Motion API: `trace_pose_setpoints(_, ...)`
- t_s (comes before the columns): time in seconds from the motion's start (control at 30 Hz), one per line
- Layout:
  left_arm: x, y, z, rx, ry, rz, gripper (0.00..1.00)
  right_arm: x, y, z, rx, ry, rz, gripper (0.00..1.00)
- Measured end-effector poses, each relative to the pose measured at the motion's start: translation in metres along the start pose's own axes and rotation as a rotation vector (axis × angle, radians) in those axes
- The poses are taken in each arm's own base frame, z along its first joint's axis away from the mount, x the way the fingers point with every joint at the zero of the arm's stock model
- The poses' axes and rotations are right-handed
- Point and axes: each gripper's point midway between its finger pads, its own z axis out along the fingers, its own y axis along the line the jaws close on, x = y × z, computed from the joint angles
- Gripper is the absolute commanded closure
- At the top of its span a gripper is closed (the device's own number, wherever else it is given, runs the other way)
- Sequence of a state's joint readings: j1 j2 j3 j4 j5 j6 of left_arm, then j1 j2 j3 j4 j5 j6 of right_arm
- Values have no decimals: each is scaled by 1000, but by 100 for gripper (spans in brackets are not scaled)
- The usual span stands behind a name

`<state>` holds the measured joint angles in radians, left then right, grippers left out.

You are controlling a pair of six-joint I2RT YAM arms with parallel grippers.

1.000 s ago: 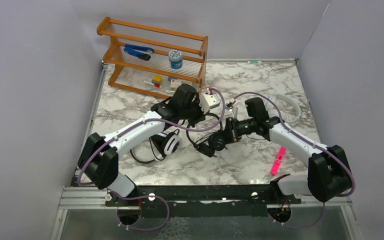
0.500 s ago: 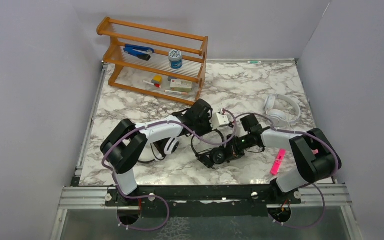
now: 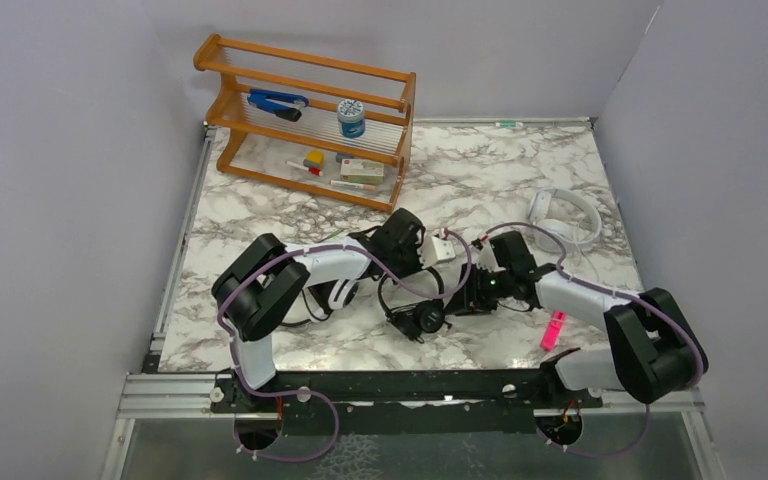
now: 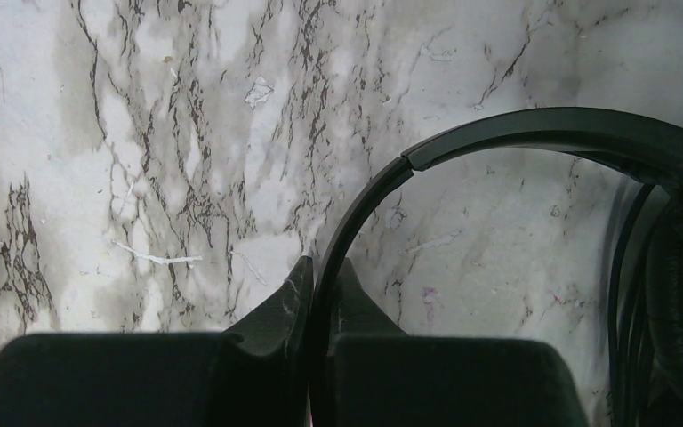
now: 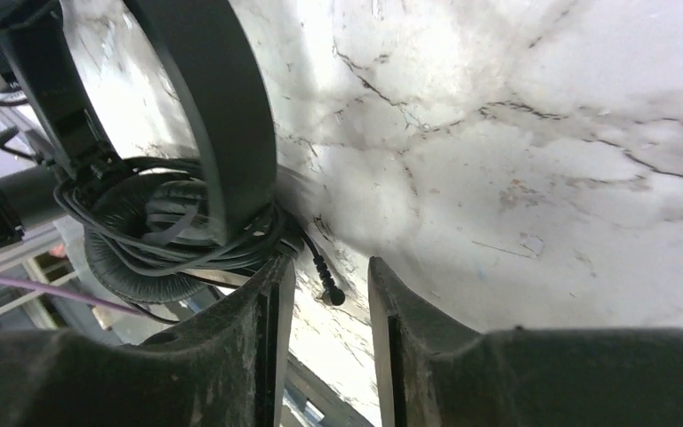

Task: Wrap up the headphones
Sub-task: Place the headphones at the center of the board.

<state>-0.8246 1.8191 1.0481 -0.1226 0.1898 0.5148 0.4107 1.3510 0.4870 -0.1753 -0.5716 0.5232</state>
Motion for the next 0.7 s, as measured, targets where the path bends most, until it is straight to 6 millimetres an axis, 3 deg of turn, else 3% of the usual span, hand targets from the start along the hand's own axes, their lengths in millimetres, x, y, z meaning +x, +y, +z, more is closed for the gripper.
trace_pose_setpoints(0.2, -4, 2, 3, -18, 10, 10, 74, -28, 11, -30, 70, -156, -54, 28)
trace_pose_setpoints(0.37, -6, 8, 3, -43, 21, 8, 60, -88, 51, -85, 113, -399, -174, 18)
trace_pose_setpoints(0.43, -5, 11, 2, -51, 26, -2, 55, -108, 56, -103, 154, -460, -199, 17)
trace_pose_setpoints(0.57, -5, 13, 1, -51, 39, -3, 48, -154, 48, -132, 256, -542, -193, 16)
trace_pose_setpoints(0.7, -6, 14, 0, -50, 46, 3, 41, -196, 11, -162, 366, -603, -109, 13)
